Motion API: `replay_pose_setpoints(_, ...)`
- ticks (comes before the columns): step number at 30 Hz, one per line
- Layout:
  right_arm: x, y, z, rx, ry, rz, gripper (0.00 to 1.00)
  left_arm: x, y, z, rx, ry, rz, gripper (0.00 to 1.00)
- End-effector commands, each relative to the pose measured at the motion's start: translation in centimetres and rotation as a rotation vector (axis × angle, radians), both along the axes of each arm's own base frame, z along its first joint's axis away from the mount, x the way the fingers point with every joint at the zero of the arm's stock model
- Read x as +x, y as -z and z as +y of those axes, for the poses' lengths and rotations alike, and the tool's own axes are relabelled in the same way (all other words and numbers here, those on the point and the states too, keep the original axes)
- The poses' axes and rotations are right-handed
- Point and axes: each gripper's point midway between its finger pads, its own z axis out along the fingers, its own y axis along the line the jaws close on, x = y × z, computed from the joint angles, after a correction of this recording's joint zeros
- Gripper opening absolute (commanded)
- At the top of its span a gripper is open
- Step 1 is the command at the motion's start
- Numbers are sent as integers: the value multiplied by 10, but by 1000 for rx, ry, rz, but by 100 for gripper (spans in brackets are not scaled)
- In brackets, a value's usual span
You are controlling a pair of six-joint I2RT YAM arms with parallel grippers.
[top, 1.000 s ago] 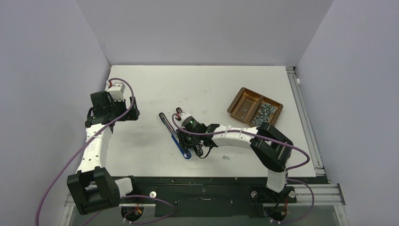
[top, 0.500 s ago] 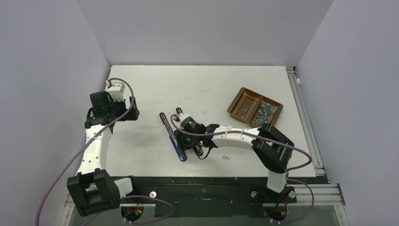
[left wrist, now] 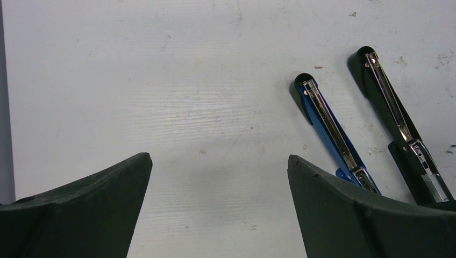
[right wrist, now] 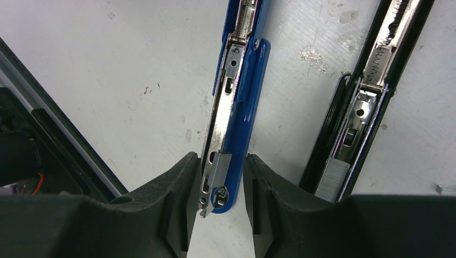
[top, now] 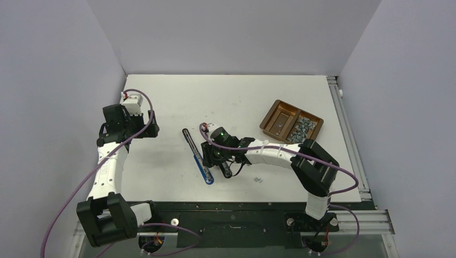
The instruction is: Load the staples into the stapler
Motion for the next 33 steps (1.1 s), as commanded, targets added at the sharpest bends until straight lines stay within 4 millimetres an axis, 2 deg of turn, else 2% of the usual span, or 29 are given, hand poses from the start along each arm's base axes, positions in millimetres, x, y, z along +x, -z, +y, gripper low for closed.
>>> replay_pose_setpoints(1,-5,3,10,37,-25,14,35,7,-19,6,24,-6,-51,96)
replay_pose_setpoints(10,-8,17,3,12,-15,36,33,7,-19,6,24,-6,-50,96)
replay_pose_setpoints(24,-15,35,6,6,-54,97,33,9,-21,7,28,-6,-57,96)
replay_pose_setpoints(33,-13,33,2,7,-37,85,26,10,-21,7,25,-6,-54,96)
